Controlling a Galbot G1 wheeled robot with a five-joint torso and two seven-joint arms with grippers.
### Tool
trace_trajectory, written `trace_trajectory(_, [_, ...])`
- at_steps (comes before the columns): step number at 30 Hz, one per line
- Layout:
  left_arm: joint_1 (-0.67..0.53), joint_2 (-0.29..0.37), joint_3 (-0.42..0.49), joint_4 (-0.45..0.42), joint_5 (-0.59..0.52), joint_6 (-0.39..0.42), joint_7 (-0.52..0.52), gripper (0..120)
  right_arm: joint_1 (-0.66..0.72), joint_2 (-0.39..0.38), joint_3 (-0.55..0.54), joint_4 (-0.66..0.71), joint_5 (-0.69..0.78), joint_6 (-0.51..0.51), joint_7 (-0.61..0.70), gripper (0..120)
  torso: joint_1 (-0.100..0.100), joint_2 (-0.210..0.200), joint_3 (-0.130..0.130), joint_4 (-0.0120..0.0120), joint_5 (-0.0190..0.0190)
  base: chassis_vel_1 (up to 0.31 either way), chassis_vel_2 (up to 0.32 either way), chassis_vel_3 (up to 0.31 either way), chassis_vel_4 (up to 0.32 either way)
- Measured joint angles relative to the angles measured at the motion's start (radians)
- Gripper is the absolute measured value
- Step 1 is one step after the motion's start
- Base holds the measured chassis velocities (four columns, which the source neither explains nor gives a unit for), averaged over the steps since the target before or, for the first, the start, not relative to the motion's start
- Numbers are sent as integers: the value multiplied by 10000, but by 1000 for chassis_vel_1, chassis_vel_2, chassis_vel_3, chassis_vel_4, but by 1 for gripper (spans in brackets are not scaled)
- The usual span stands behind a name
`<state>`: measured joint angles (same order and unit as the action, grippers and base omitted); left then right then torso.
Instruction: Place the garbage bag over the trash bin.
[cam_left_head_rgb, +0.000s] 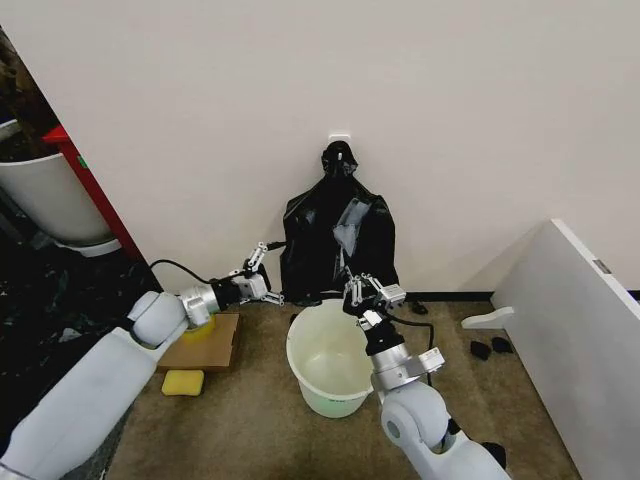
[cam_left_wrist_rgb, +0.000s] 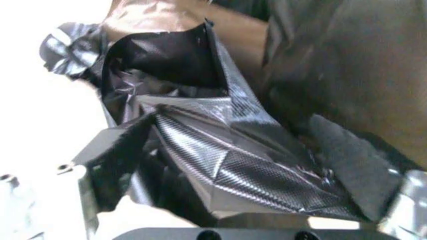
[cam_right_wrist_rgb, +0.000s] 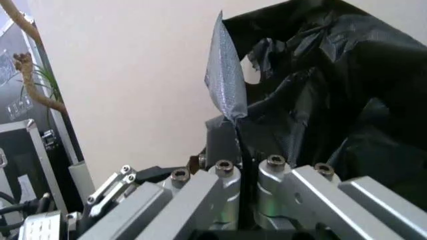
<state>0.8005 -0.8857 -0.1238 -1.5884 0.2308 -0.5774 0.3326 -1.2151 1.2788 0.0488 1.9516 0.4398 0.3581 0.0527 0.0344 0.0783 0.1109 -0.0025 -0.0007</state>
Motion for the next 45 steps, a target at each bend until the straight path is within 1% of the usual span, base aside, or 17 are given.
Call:
trace_trajectory(3, [34, -53, -13, -5, 215, 182, -598, 77, -4, -12, 24, -12, -26, -1, 0, 0, 0, 0, 0, 0, 1, 0, 0, 0, 0])
trace_trajectory(6, [114, -65, -111, -120, 279, 417, -1132, 62, -4, -7, 45, -35, -65, -3, 0, 0, 0, 0, -1, 0, 1, 0, 0, 0, 0])
trace_trajectory(7, [114, -65, -111, -120, 279, 417, -1132, 62, -4, -7, 45, -35, -65, -3, 0, 0, 0, 0, -1, 0, 1, 0, 0, 0, 0])
trace_trajectory(9, [174, -46, -195, -191, 240, 521, -1317, 50, 0, -4, 51, -51, -86, -6, 5, 0, 0, 0, -1, 0, 1, 0, 0, 0, 0])
trace_trajectory(13, [244, 29, -314, -247, 51, 624, -1387, 39, 5, -20, 72, -68, -131, -9, 13, 0, 0, 0, -1, 0, 1, 0, 0, 0, 0])
trace_trajectory(16, [365, 99, -476, -273, -355, 823, -1465, 25, -23, -45, 105, -68, -166, -12, 26, 0, 0, 0, -1, 0, 1, 0, 0, 0, 0])
trace_trajectory(17, [365, 99, -476, -273, -355, 823, -1465, 25, -23, -45, 105, -68, -166, -12, 26, 0, 0, 0, -1, 0, 1, 0, 0, 0, 0])
trace_trajectory(19, [477, 129, -563, -296, -842, 990, -1614, 14, -60, -65, 127, -68, -208, -13, 31, 0, 0, 0, -1, 0, 1, 0, 0, 0, 0])
trace_trajectory(22, [593, 159, -568, -376, -1589, 1199, -1763, 7, -89, -86, 146, -68, -251, -13, 37, 0, 0, 0, -1, -1, 1, 0, 0, 0, 0])
trace_trajectory(23, [690, 174, -558, -489, -2418, 1367, -1844, 0, -111, -107, 164, -69, -293, -13, 45, 0, 0, 0, -1, 0, 1, 0, 0, 0, 0])
trace_trajectory(26, [1100, 127, -546, -972, -5027, 1876, -2073, 0, -266, -214, 149, 8, -529, -66, 401, 0, 0, 0, -1, 0, 2, 0, 0, 0, 0])
trace_trajectory(27, [1100, 127, -546, -972, -5027, 1876, -2073, 0, -266, -214, 149, 8, -529, -66, 401, 0, 0, 0, -1, 0, 2, 0, 0, 0, 0])
trace_trajectory(29, [1606, -64, -684, -1454, -6828, 2284, -2337, 0, -606, -465, -7, 355, -871, -601, 1423, 0, -1, 0, -1, -1, 3, 0, 0, 0, 0])
trace_trajectory(32, [2077, -292, -878, -1818, -7710, 2610, -2637, 0, -936, -713, -181, 740, -947, -1122, 2359, 0, 0, 0, -1, -1, 3, 0, 0, 0, 0])
trace_trajectory(34, [2898, -820, -1215, -2435, -8941, 3201, -3215, 0, -1585, -1121, -461, 1419, -843, -1718, 3526, 0, -1, 0, -2, -1, 3, 0, 0, 0, 0])
trace_trajectory(38, [3912, -1266, -1475, -3043, -10037, 3705, -3824, 0, -2373, -1406, -710, 2314, -618, -1933, 4058, 0, -2, 1, -3, 0, 3, 0, 0, 0, 0])
trace_trajectory(45, [5025, -1357, -1732, -3910, -10445, 3935, -4079, 0, -3492, -1696, -864, 3597, -870, -1830, 4175, 0, -3, 0, -3, 1, 4, 0, 0, 0, 0])
